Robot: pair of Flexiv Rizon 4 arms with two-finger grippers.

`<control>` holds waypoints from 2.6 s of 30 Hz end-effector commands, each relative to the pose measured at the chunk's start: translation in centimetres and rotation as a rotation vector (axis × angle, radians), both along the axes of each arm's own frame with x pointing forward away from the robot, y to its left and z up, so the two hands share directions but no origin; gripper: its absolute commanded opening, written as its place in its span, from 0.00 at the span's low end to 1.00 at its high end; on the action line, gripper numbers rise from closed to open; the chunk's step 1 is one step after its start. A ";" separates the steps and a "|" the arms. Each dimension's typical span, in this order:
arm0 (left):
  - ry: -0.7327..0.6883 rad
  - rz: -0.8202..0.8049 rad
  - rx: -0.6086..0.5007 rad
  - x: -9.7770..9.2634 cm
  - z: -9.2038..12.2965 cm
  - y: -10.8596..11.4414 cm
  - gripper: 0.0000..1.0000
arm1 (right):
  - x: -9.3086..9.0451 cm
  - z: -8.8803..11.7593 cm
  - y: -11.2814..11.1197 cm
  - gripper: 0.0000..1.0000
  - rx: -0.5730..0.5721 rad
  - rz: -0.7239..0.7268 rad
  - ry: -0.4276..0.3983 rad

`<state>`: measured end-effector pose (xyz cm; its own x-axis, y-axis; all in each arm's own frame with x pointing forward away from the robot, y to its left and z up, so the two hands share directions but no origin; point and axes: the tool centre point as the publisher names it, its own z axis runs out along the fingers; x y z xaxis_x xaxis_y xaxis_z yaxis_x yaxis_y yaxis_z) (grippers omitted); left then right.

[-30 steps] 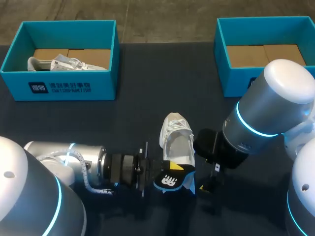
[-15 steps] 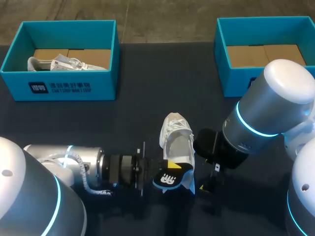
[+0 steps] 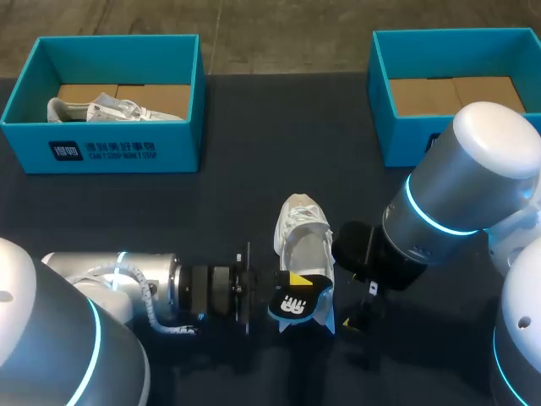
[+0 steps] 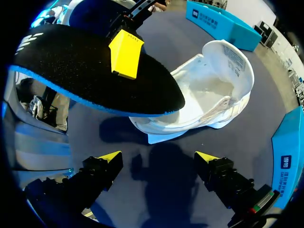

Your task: Take the shoe out of the shoebox, open the shoe tongue, remove and reinsert the insole, then place the shoe into the shoebox

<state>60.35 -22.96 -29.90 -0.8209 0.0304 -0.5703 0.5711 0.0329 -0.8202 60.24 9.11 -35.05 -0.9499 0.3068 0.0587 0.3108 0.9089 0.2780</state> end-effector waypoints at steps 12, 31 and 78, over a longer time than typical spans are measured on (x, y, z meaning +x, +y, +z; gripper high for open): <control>0.007 -0.006 0.010 0.9 -1.0 -1.0 0.00 | -0.1 0.0 -0.1 1.00 0.003 0.000 0.000; 0.003 0.024 0.018 1.8 -1.5 -0.8 0.00 | -0.1 0.0 -0.1 1.00 0.003 0.000 0.000; -0.017 0.132 0.070 3.5 -3.4 -0.2 0.00 | -0.1 0.0 -0.1 1.00 0.003 0.000 0.000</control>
<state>63.88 -22.92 -33.28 -0.8110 -0.0348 -0.5841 0.5727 0.1568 -0.8046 60.24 9.11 -35.05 -0.9500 0.3068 0.0587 0.3108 0.9089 0.2780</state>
